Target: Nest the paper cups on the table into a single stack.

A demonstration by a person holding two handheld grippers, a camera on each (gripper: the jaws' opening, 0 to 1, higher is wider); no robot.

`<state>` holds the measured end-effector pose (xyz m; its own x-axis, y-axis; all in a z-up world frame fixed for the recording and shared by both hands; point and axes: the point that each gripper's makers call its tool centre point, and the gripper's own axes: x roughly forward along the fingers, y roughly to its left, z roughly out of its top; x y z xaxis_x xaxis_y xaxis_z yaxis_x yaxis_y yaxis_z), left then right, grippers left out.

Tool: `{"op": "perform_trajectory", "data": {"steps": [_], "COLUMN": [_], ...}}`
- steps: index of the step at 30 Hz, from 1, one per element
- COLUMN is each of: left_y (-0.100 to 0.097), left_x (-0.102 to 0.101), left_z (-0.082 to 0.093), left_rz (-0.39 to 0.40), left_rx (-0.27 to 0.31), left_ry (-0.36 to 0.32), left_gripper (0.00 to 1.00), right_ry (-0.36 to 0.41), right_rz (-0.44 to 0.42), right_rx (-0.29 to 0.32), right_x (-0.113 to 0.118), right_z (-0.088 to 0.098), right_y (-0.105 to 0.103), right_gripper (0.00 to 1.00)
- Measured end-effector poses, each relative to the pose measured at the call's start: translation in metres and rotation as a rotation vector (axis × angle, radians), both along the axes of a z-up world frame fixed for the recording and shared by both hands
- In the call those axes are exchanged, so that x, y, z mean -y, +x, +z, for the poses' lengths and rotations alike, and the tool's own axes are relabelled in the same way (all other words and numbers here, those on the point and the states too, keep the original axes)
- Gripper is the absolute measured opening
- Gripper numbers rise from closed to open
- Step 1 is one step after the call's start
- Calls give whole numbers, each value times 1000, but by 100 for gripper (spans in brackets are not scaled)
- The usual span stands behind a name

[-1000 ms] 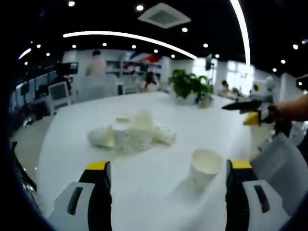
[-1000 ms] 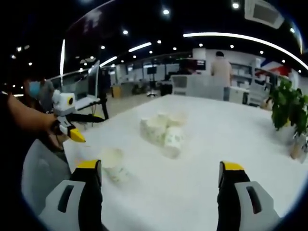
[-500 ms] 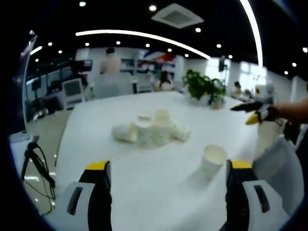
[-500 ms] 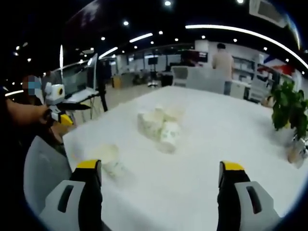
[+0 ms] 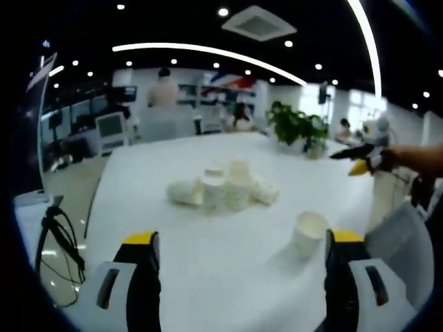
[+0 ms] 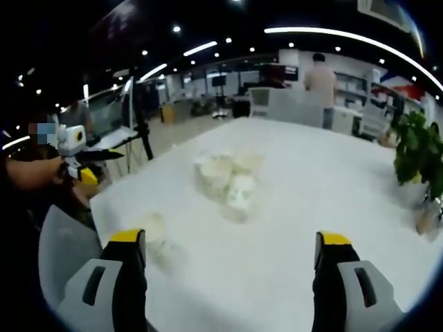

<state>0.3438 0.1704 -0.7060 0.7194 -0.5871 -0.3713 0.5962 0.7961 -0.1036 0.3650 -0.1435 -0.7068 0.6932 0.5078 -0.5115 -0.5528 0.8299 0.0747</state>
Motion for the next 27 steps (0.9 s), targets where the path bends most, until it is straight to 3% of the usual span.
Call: {"op": "perform_trajectory", "data": {"steps": [14, 27], "left_y": [3, 1], "left_x": [-7, -7], "left_z": [8, 13], "left_rz": [28, 30], "left_rx": [13, 22], "left_ry": [-15, -6], "left_gripper": [99, 99], "right_ry": [-37, -57], "right_rz": [10, 69], "right_rx": [-25, -42], "right_x": [-7, -32], "right_z": [8, 15], "right_y": [48, 90], "right_gripper": [100, 100]}}
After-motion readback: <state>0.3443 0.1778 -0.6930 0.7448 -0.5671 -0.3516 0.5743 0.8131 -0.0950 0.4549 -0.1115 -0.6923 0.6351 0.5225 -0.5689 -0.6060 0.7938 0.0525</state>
